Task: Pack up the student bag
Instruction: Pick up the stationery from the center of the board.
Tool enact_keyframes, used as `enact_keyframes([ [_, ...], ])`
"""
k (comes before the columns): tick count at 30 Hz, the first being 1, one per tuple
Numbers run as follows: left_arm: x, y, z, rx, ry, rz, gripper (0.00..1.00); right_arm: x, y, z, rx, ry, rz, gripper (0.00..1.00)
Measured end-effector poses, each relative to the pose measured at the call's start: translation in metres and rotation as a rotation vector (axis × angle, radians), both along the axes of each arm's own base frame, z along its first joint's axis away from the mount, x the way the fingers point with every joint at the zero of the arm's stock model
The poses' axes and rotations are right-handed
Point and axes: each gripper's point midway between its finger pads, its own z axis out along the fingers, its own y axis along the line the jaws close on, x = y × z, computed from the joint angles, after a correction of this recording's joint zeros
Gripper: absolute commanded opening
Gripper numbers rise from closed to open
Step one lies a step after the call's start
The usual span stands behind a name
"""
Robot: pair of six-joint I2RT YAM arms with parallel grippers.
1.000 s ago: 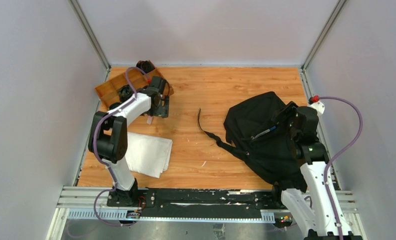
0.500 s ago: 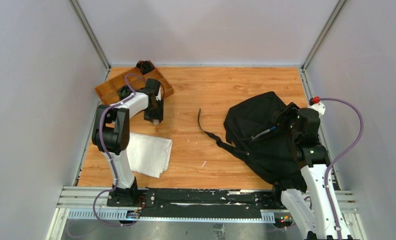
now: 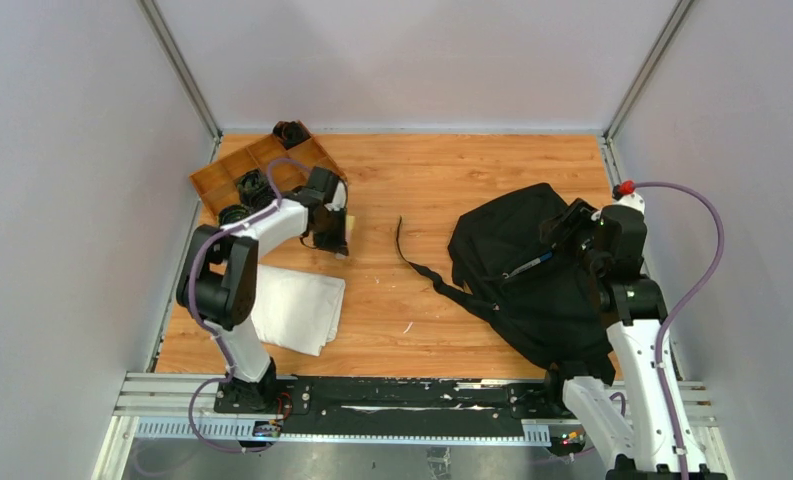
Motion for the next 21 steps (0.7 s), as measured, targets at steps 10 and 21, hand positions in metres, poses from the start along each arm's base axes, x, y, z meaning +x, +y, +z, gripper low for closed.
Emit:
enact_keyframes([
  [10, -0.073, -0.171, 0.115, -0.488, -0.180, -0.431, 0.00, 0.009, 0.112, 0.005, 0.294, -0.003, 0.404, 0.70],
  [21, -0.114, -0.237, 0.164, -0.627, -0.239, -0.590, 0.00, 0.002, 0.198, -0.020, 0.349, 0.142, 0.627, 0.66],
])
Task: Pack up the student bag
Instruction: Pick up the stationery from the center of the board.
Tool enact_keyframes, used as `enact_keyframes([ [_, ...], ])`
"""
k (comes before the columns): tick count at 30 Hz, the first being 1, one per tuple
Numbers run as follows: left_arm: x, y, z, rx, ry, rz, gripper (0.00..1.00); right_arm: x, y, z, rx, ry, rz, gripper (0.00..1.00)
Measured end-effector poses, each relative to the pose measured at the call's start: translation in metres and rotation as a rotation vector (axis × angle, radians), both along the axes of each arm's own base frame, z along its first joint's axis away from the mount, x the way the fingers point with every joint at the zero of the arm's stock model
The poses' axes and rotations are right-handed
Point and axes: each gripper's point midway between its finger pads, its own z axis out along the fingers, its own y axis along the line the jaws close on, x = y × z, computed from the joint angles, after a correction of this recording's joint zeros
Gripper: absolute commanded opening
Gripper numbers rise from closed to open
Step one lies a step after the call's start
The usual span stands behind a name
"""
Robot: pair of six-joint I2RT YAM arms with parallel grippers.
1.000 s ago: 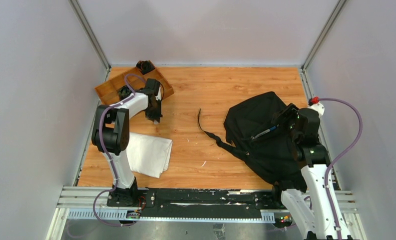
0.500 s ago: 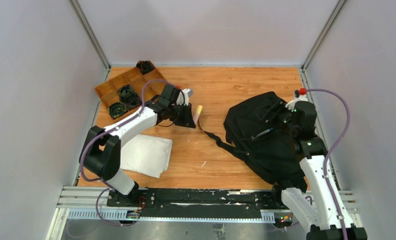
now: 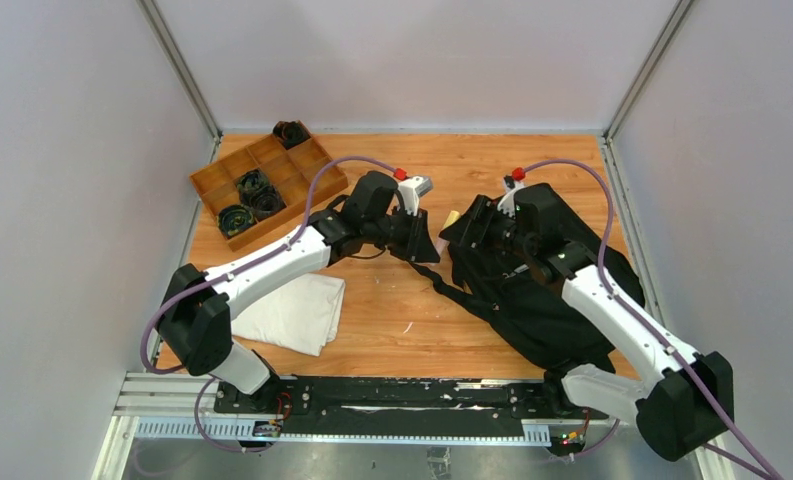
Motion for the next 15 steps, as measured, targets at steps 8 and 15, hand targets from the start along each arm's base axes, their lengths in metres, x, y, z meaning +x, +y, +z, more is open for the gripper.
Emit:
enact_keyframes([
  [8, -0.005, 0.000, -0.003, 0.016, 0.011, -0.007, 0.00, 0.005, 0.016, -0.008, 0.028, 0.030, 0.027, 0.24],
  [15, -0.002, 0.003, -0.005, 0.048, -0.005, 0.011, 0.76, 0.004, 0.020, -0.008, 0.050, 0.047, 0.043, 0.00],
])
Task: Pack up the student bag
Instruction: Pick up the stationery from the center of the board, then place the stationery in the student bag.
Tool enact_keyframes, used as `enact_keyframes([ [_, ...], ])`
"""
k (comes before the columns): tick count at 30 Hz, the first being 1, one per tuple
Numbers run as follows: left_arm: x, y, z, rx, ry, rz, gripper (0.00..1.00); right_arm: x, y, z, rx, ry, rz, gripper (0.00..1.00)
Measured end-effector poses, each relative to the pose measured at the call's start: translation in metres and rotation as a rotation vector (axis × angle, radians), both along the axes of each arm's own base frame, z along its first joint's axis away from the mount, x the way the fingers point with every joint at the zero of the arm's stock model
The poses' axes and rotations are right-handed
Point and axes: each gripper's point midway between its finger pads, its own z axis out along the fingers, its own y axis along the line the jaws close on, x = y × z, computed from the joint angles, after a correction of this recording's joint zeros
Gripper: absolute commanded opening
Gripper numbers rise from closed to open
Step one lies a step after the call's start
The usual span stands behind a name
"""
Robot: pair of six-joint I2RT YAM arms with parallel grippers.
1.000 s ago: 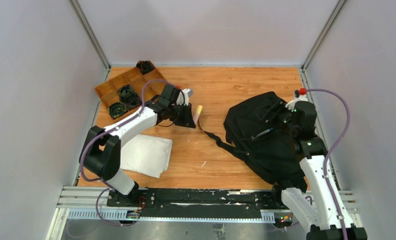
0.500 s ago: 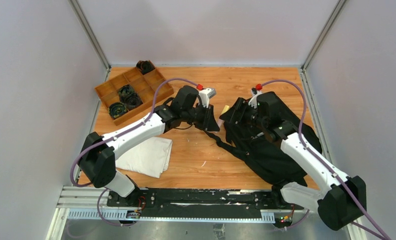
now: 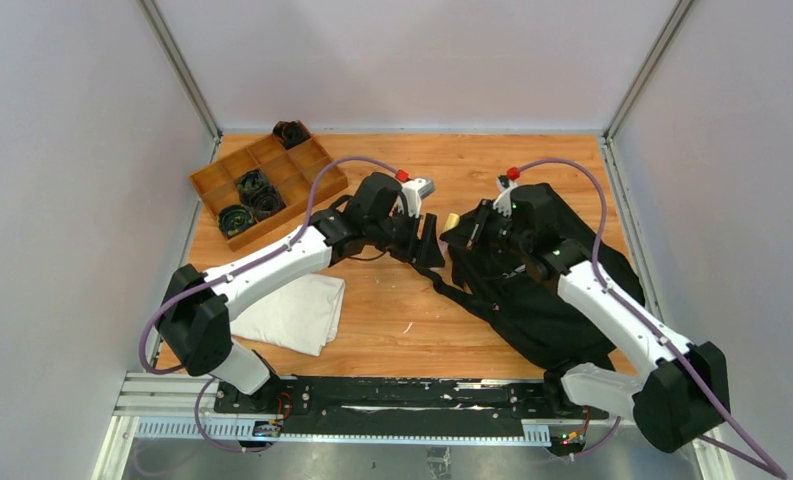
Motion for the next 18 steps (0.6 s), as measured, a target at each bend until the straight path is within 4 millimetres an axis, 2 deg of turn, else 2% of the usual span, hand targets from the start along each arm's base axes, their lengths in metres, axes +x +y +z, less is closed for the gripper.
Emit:
enact_keyframes([
  [1, -0.001, -0.001, 0.002, -0.003, 0.011, 0.006, 0.79, -0.001, -0.004, 0.001, -0.006, -0.002, -0.007, 0.00],
  [3, 0.000, -0.003, 0.009, -0.002, -0.004, 0.005, 0.79, -0.001, -0.025, 0.006, -0.025, -0.011, -0.059, 0.00],
  [4, 0.000, -0.003, 0.010, -0.003, -0.006, 0.004, 0.79, 0.002, -0.044, 0.010, -0.045, -0.027, -0.119, 0.00],
  [6, 0.003, -0.004, 0.015, -0.002, -0.018, 0.012, 0.77, 0.004, -0.098, 0.023, -0.098, -0.082, -0.308, 0.00],
  [9, 0.009, -0.008, 0.022, -0.005, -0.038, 0.023, 0.76, -0.013, -0.171, 0.039, -0.168, -0.173, -0.590, 0.00],
  [11, 0.011, -0.011, 0.022, -0.003, -0.040, 0.026, 0.76, -0.028, -0.197, 0.040, -0.189, -0.205, -0.703, 0.00],
  [14, 0.011, -0.016, 0.018, 0.004, -0.030, 0.024, 0.78, -0.040, -0.218, 0.022, -0.229, -0.175, -0.805, 0.00],
  [17, 0.010, -0.018, 0.013, 0.010, -0.013, 0.027, 0.79, -0.043, -0.229, -0.016, -0.270, -0.081, -0.866, 0.00],
  [18, 0.010, -0.018, 0.012, 0.010, -0.005, 0.031, 0.79, -0.044, -0.230, -0.021, -0.274, -0.070, -0.872, 0.00],
])
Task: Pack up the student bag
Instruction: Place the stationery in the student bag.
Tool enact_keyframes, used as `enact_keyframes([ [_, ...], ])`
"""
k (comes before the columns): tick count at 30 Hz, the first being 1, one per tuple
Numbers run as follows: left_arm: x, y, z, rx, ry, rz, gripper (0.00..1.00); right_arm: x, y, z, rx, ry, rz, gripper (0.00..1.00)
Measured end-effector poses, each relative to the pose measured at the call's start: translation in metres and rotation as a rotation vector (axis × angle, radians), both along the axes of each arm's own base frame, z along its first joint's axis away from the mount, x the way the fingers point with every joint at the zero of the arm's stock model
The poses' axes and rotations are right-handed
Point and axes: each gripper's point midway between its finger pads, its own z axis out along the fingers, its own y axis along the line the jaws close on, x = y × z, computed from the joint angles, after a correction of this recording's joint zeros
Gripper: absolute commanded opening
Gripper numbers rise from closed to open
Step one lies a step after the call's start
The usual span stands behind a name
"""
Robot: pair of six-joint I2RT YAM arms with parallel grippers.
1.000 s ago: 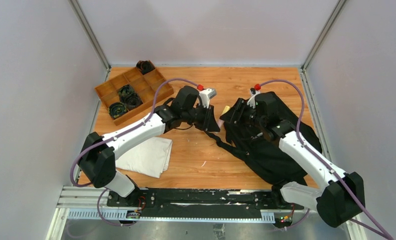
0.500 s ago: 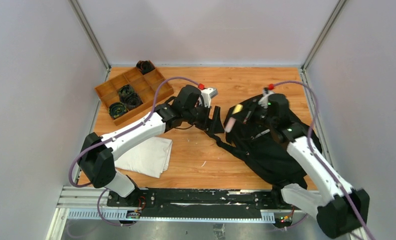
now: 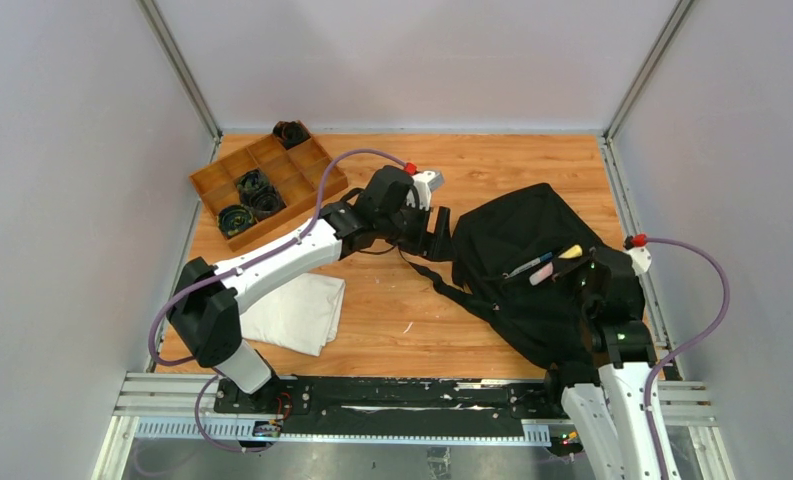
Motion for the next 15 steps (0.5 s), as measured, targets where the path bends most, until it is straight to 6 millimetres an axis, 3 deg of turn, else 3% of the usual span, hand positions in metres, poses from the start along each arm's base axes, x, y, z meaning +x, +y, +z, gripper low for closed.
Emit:
enact_keyframes([
  [5, 0.000, -0.002, 0.002, -0.012, 0.012, 0.013, 0.79, 0.000, -0.006, -0.025, 0.022, 0.037, -0.057, 0.00],
  [15, 0.000, -0.005, 0.001, -0.033, 0.024, 0.019, 0.78, 0.010, -0.005, -0.021, 0.046, 0.022, -0.074, 0.00],
])
